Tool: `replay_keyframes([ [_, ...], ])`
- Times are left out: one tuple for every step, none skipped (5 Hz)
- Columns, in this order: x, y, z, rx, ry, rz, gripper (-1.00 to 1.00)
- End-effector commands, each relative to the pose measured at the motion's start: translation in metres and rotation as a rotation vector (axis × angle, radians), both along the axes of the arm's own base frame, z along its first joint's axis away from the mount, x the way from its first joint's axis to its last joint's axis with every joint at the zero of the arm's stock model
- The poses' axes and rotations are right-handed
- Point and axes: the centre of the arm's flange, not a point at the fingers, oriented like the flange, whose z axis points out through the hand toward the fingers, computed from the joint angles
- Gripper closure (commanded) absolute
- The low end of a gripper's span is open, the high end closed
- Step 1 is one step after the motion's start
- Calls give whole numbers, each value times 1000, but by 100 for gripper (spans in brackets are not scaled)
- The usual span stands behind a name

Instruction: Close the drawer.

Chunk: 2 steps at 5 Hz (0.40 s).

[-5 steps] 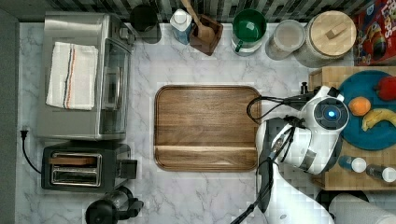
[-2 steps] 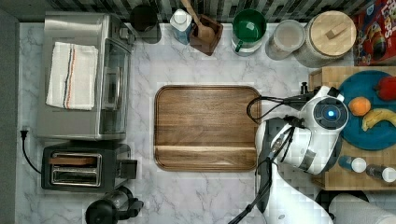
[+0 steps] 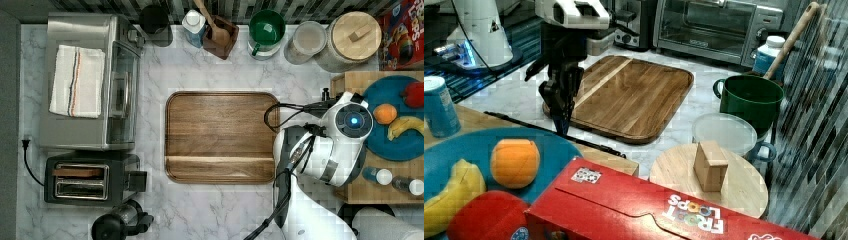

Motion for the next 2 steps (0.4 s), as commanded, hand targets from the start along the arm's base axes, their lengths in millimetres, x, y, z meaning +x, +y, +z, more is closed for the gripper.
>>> replay_keyframes([
  [-13,-96,69,-108,-134,-152,100],
  [-13,-95,69,-108,-134,-152,100],
])
